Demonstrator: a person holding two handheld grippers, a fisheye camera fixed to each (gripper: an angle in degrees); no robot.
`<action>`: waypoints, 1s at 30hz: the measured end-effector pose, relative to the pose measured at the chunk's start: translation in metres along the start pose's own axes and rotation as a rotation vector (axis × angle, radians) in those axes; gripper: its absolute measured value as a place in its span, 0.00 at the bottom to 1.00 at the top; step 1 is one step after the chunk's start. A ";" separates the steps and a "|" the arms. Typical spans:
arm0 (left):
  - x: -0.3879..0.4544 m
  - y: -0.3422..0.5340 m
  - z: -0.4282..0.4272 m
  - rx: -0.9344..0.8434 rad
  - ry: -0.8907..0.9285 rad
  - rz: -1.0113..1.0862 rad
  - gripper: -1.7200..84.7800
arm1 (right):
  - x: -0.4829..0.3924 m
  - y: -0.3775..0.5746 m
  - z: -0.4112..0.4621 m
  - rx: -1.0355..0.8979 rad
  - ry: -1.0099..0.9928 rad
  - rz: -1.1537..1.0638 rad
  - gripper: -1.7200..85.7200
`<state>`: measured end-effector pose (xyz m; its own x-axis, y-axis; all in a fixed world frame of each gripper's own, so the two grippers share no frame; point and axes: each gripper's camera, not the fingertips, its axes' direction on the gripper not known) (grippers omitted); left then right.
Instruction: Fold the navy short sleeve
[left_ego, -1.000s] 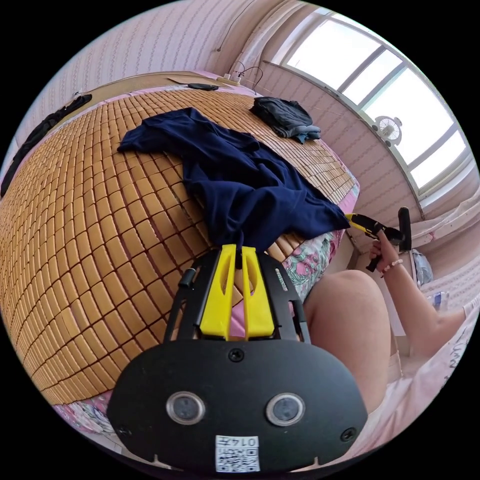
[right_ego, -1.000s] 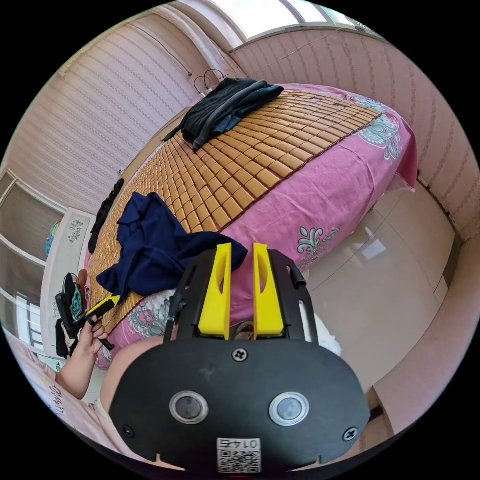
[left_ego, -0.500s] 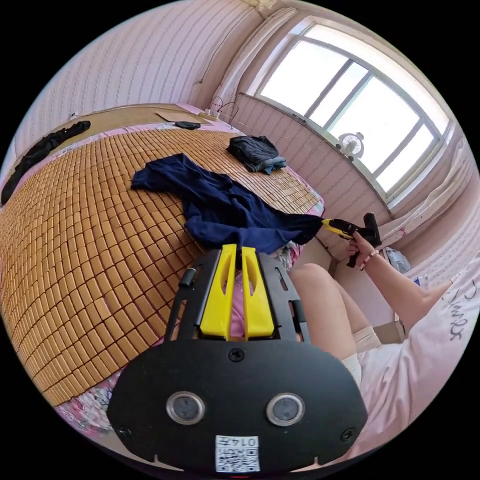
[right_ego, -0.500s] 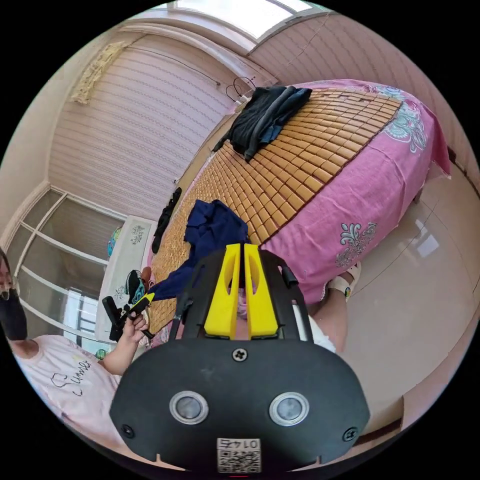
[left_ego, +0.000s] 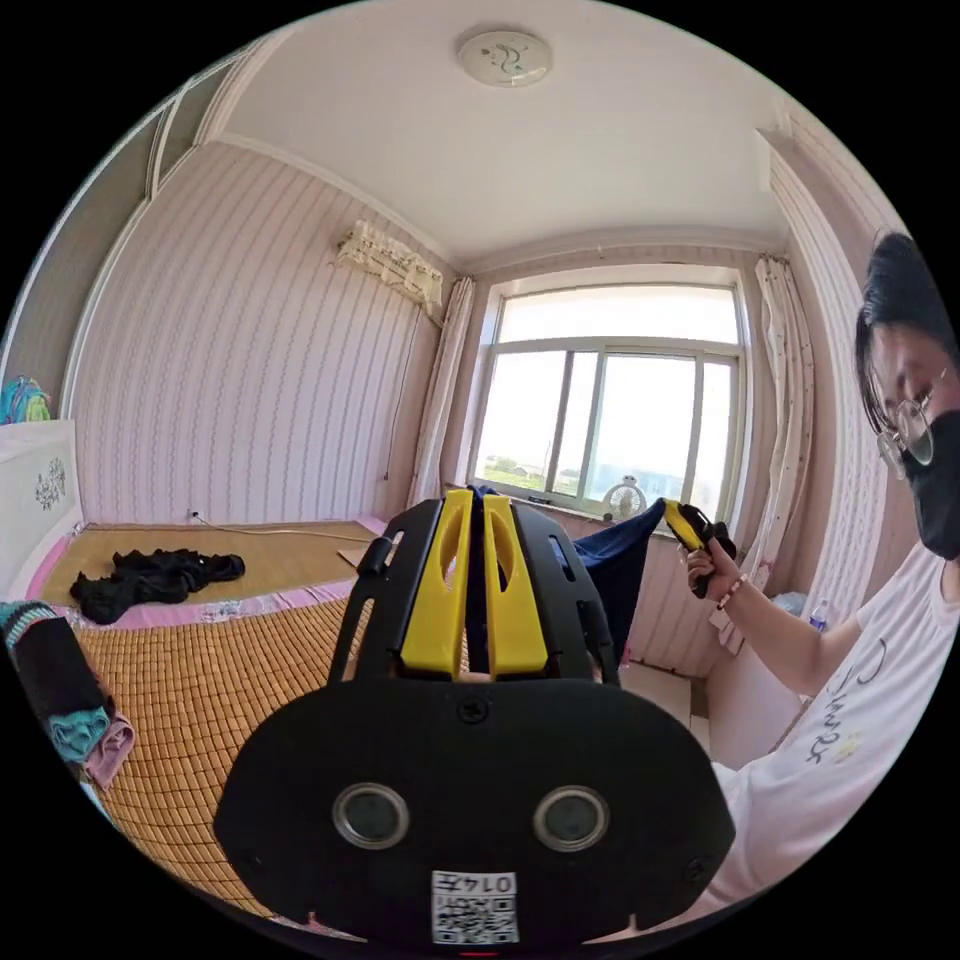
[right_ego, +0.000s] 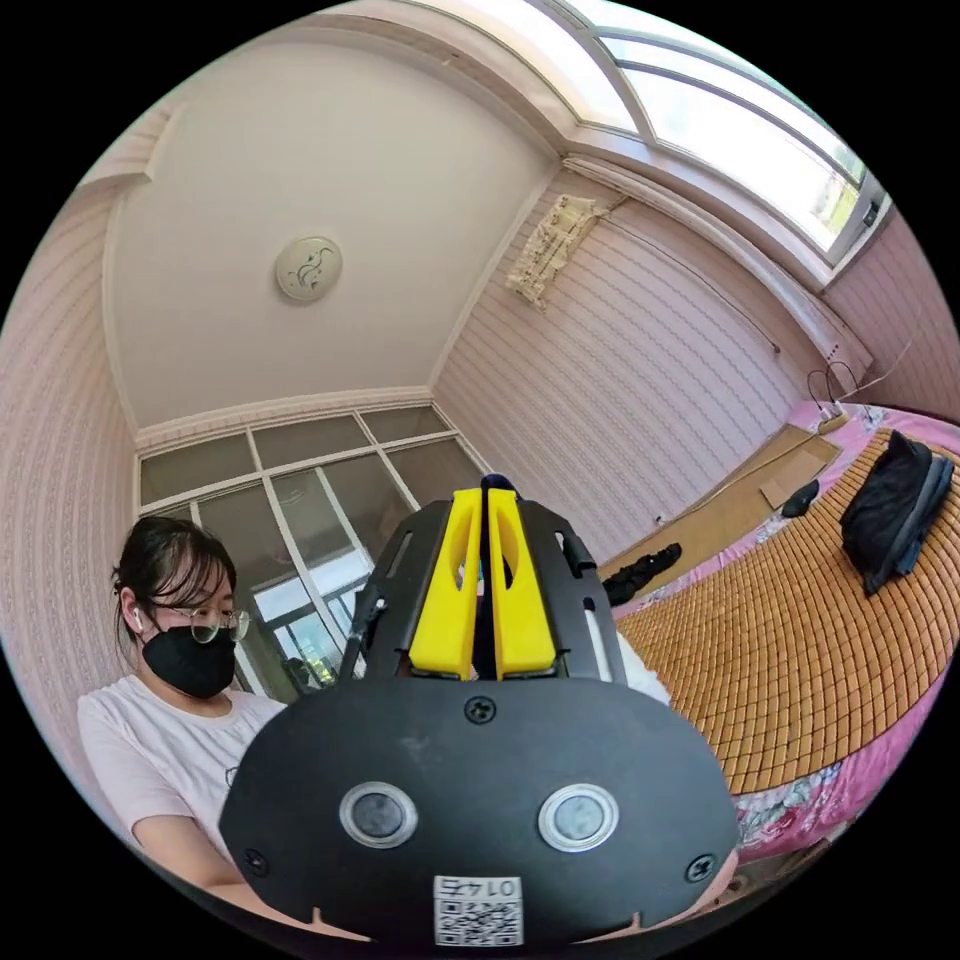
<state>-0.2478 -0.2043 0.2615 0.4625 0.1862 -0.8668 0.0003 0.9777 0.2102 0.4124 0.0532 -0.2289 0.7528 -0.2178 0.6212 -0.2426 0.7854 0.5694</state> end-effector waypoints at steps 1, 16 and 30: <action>0.007 -0.021 -0.031 0.064 0.005 0.034 0.01 | -0.030 -0.012 0.006 0.021 -0.039 -0.049 0.02; 0.017 -0.120 -0.209 0.191 -0.203 0.249 0.01 | -0.108 -0.085 0.146 -0.148 -0.008 -0.248 0.02; -0.139 -0.142 -0.012 -0.026 -0.427 0.028 0.01 | 0.110 -0.133 0.332 -0.143 0.062 -0.092 0.02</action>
<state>-0.3225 -0.3674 0.3468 0.7876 0.1612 -0.5947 -0.0377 0.9760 0.2146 0.3239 -0.2676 -0.0575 0.8050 -0.2602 0.5331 -0.0847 0.8391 0.5374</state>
